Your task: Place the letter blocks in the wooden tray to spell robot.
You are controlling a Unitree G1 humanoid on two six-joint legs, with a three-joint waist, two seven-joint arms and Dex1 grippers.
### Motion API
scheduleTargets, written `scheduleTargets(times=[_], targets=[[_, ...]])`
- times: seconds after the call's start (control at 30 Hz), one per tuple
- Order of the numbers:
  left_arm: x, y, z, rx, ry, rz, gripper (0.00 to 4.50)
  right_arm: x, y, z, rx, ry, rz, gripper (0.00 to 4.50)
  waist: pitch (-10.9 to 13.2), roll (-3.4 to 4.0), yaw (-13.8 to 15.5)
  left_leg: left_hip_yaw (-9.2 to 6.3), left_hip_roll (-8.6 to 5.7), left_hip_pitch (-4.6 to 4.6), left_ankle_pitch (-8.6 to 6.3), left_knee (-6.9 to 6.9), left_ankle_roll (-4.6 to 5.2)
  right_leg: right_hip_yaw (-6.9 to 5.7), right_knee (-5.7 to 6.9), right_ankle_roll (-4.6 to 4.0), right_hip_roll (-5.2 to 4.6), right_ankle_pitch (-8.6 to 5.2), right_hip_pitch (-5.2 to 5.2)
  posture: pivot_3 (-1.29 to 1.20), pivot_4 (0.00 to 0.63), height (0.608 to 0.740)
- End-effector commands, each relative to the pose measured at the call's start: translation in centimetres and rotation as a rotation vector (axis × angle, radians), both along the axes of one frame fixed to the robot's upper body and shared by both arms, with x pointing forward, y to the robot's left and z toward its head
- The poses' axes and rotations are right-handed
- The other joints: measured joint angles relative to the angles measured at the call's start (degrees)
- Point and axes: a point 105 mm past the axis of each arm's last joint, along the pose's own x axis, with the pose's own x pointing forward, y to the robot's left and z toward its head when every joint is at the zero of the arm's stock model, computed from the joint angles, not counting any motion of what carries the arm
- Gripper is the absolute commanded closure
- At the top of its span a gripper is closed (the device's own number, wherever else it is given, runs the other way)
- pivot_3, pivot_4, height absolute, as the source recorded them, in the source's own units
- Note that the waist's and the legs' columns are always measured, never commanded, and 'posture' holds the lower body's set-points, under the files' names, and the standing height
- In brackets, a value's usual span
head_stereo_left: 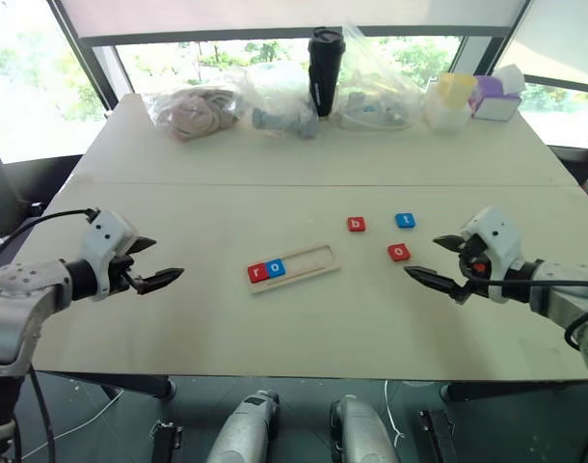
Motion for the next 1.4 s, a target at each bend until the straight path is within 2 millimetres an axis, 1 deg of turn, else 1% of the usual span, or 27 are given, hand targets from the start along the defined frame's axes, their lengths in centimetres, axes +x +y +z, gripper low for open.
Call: scheduleTargets(times=[0.03,0.07,0.2,0.27,0.33,0.43,0.53,0.63,0.7,0.8,0.93,1.0,1.17,1.33,1.4], targets=[[-0.7,-2.2,2.3,-0.022,0.013,-0.145,0.0,-0.5,1.0,0.5,0.033,0.012,0.0,0.06,0.0,0.0,-0.1,0.0,0.0,-0.05,0.01,0.01,0.01,0.0,0.0,0.01,0.01,0.0,-0.05,0.0,0.15,0.74],[-0.8,-2.6,2.1,-0.02,0.027,-0.171,0.0,-0.6,1.4,0.7,0.045,0.013,0.008,0.06,0.0,0.01,-0.1,0.0,0.0,-0.07,0.02,0.02,0.03,0.0,0.0,0.01,0.01,0.01,-0.07,0.0,0.15,0.74],[-1.5,-6.4,-0.1,-0.02,0.098,-0.339,0.0,-1.9,5.2,1.0,0.087,0.008,0.13,0.06,0.0,0.09,-0.3,0.01,0.02,-0.06,0.03,0.0,0.05,0.02,0.01,0.02,0.01,0.02,-0.08,0.0,0.15,0.74],[-1.3,-7.2,-1.1,-0.006,0.106,-0.374,0.0,-2.2,6.4,0.8,0.085,0.006,0.157,0.06,0.0,0.05,-0.3,0.01,0.06,-0.06,0.04,0.01,0.06,0.02,0.02,0.01,0.05,0.03,-0.08,0.0,0.15,0.74],[-0.7,-8.1,-2.1,0.003,0.109,-0.412,0.0,-2.2,7.0,0.8,0.107,0.0,0.151,0.06,0.0,0.02,-0.2,0.01,0.09,-0.06,0.04,0.04,0.06,0.02,0.02,-0.02,0.09,0.05,-0.07,0.0,0.15,0.74],[0.5,-9.4,-2.5,-0.021,0.097,-0.434,0.0,-2.1,7.6,0.4,0.143,0.003,0.132,0.06,0.0,0.02,0.1,-0.01,0.09,-0.07,0.04,0.15,0.06,0.0,0.01,-0.03,0.11,0.11,-0.02,0.0,0.15,0.74],[1.0,-10.2,-3.1,-0.004,0.096,-0.466,0.0,-2.8,8.4,-0.2,0.15,0.022,0.138,0.06,0.0,0.02,-0.1,0.01,0.07,-0.08,0.04,0.23,0.07,0.02,-0.04,0.04,0.12,0.16,0.03,0.0,0.15,0.74],[1.8,-10.9,-4.2,0.024,0.089,-0.486,0.0,-3.5,9.0,-0.4,0.152,0.027,0.157,0.06,0.0,0.03,-0.2,0.01,0.08,-0.09,0.04,0.19,0.08,0.03,-0.04,0.1,0.13,0.19,-0.02,0.0,0.15,0.74],[2.2,-11.2,-4.8,0.046,0.087,-0.499,0.0,-3.9,9.0,-0.6,0.134,0.035,0.164,0.06,0.0,0.03,-0.2,0.01,0.12,-0.09,0.04,0.2,0.08,0.03,-0.02,0.19,0.19,0.25,-0.03,0.0,0.15,0.74],[2.5,-11.6,-5.2,0.055,0.08,-0.513,0.0,-4.5,8.8,-0.9,0.093,0.049,0.172,0.06,0.0,0.03,-0.1,0.0,0.15,-0.09,0.05,0.24,0.09,0.03,-0.02,0.18,0.23,0.3,-0.01,0.0,0.15,0.74],[3.5,-11.8,-6.0,0.129,0.022,-0.513,0.0,-5.4,9.0,-0.5,0.076,0.05,0.215,0.06,0.0,0.03,0.0,0.0,0.15,-0.09,0.05,0.31,0.09,0.02,-0.02,0.17,0.23,0.31,0.03,0.0,0.15,0.74],[3.9,-12.1,-6.0,0.123,0.006,-0.51,0.0,-5.5,9.1,-0.5,0.067,0.047,0.223,0.06,0.0,0.02,0.0,0.0,0.15,-0.09,0.05,0.35,0.09,0.02,-0.02,0.14,0.23,0.33,0.05,0.0,0.15,0.74],[3.8,-12.8,-6.8,0.14,0.011,-0.541,0.0,-5.4,9.1,-0.6,0.065,0.043,0.213,0.06,-0.1,0.03,0.0,0.0,0.15,-0.08,0.06,0.44,0.1,0.02,-0.03,0.17,0.24,0.39,0.12,0.0,0.15,0.74],[3.5,-12.8,-7.3,0.142,0.023,-0.554,0.0,-5.3,8.8,-0.8,0.062,0.04,0.197,0.06,-0.1,0.03,0.0,0.0,0.15,-0.06,0.06,0.44,0.1,0.02,-0.04,0.28,0.24,0.46,0.15,0.0,0.15,0.74],[3.5,-12.8,-7.3,0.14,0.021,-0.55,0.55,-5.2,8.7,-0.8,0.059,0.039,0.191,0.0,-0.1,0.04,0.0,0.0,0.15,-0.04,0.06,0.45,0.1,0.02,-0.04,0.3,0.24,0.46,0.17,0.0,0.15,0.74]])
